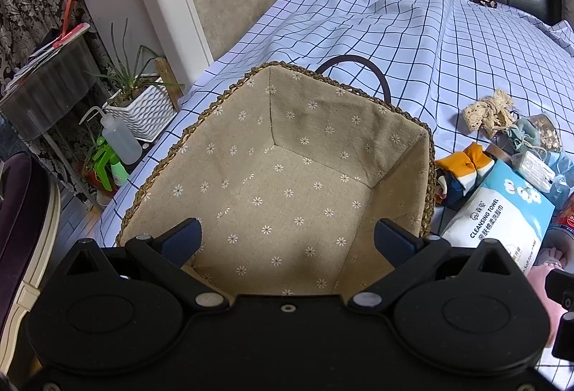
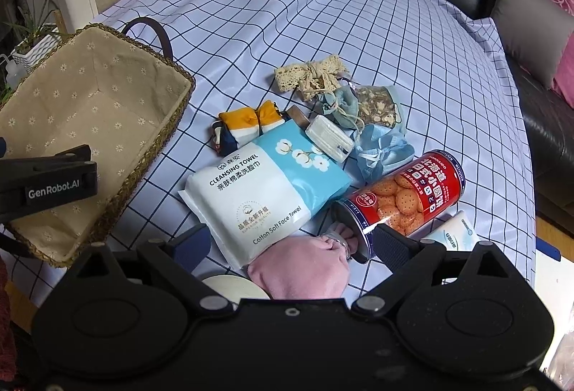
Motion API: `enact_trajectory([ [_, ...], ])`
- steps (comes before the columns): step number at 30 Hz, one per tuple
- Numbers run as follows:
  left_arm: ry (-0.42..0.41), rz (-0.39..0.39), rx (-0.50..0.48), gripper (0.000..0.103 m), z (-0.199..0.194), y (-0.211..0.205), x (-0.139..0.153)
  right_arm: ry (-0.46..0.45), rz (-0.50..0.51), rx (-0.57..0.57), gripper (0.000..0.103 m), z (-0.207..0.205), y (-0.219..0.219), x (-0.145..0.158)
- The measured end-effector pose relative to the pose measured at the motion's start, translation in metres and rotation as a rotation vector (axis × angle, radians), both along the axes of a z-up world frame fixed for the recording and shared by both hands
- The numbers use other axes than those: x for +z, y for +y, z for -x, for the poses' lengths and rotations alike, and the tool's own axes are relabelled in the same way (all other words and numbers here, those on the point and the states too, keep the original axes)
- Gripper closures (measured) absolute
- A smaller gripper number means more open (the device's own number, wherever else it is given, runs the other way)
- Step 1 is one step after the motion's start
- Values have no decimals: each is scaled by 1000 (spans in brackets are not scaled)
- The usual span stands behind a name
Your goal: Organize soft objects
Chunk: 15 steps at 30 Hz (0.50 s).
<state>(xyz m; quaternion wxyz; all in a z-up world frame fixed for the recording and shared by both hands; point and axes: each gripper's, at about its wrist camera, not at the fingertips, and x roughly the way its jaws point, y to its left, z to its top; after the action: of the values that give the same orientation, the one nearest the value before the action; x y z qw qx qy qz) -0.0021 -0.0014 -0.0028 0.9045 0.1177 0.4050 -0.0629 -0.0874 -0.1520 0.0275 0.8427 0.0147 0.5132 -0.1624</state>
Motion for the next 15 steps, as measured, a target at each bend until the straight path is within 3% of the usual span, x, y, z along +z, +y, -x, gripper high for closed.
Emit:
enact_trajectory([
  [15,5,3,0,4,0,0,0,-1,3,-2,6,0,0,-1],
])
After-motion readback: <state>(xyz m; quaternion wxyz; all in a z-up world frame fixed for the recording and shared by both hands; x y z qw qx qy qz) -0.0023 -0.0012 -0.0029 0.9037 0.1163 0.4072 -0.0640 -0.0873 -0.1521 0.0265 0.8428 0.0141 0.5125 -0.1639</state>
